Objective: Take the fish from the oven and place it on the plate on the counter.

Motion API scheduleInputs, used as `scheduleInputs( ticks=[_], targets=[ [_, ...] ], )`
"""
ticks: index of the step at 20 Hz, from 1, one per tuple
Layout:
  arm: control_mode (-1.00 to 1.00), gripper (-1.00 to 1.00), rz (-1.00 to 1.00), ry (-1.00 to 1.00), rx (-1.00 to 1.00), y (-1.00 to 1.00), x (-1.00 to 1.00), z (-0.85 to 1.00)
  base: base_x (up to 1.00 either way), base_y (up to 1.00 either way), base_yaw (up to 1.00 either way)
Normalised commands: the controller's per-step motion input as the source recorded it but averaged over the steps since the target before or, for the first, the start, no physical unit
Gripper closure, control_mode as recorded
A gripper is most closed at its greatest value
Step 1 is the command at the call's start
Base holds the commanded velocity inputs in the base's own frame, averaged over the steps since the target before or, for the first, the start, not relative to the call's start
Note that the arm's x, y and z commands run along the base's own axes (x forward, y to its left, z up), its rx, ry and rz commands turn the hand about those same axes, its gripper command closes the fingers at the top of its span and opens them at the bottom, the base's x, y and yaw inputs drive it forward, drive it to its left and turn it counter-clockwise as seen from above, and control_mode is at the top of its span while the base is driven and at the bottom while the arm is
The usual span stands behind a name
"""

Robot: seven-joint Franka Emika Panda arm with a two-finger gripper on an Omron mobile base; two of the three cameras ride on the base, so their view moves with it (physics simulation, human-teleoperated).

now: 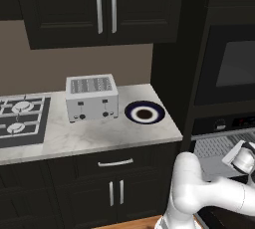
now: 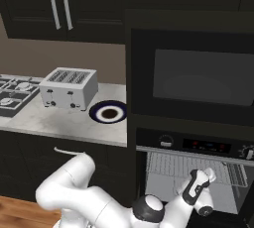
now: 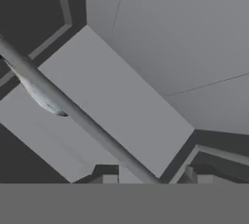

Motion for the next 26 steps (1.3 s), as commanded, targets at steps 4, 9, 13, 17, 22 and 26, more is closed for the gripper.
scheduleInputs(
  ticks=[4,9,13,17,22,26],
  targets=[
    [-1.00,1.00,0.00,0.00,0.00,0.00,-0.16,-0.02,0.00,0.00,0.00],
    [-1.00,1.00,0.00,0.04,0.00,-0.01,-0.48,-0.14,0.00,0.00,0.00],
    [-1.00,1.00,0.00,0.12,0.00,-0.10,-0.51,-0.24,0.00,0.00,0.00],
    [-1.00,1.00,0.00,0.13,0.00,-0.13,-0.47,-0.20,0.00,0.00,0.00],
    [-1.00,1.00,0.00,0.18,0.00,-0.13,-0.47,-0.16,0.00,0.00,0.00],
    [-1.00,1.00,0.00,0.20,0.00,-0.23,-0.60,-0.28,0.00,0.00,0.00]
  ],
)
